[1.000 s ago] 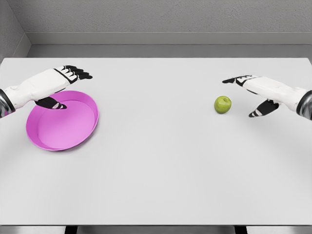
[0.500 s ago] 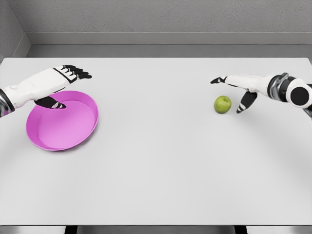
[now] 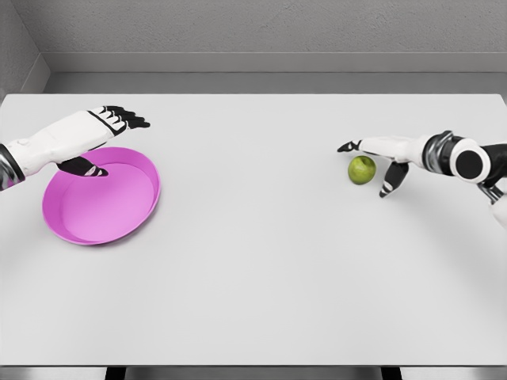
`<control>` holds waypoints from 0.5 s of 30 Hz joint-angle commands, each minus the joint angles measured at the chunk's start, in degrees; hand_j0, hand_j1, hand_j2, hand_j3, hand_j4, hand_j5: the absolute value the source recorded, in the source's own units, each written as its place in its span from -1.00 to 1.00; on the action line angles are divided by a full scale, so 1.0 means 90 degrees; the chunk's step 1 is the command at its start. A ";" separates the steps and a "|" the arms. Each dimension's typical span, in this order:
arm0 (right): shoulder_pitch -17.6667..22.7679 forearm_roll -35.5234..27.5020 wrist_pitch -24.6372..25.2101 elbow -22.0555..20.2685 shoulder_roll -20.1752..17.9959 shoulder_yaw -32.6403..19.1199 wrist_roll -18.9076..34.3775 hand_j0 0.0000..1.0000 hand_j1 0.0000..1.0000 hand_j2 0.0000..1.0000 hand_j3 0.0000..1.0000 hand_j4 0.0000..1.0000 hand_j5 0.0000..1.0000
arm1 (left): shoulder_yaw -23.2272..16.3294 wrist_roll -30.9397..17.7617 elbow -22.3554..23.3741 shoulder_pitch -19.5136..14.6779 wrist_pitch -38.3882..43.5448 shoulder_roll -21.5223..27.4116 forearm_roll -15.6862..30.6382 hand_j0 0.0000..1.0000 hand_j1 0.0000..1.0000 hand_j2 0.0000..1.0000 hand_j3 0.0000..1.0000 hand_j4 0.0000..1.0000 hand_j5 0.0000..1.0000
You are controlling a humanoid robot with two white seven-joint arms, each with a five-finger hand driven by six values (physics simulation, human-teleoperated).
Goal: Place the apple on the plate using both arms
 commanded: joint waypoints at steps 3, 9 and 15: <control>0.0000 -0.0003 -0.0028 -0.0007 0.0012 0.0026 -0.0002 0.88 0.88 0.88 0.88 0.88 0.88 | 0.0007 0.0004 -0.0003 0.0000 0.0006 0.0006 0.0037 1.00 1.00 1.00 1.00 1.00 1.00; 0.0000 -0.0003 -0.0076 -0.0017 0.0002 0.0055 -0.0002 0.28 0.28 0.28 0.28 0.28 0.28 | 0.0007 0.0004 -0.0003 0.0000 0.0006 0.0006 0.0047 1.00 1.00 1.00 1.00 1.00 1.00; 0.0000 -0.0003 -0.0125 -0.0017 0.0002 0.0055 -0.0002 0.07 0.07 0.07 0.07 0.07 0.07 | 0.0007 0.0004 -0.0003 0.0000 0.0006 0.0006 0.0037 1.00 1.00 1.00 1.00 1.00 1.00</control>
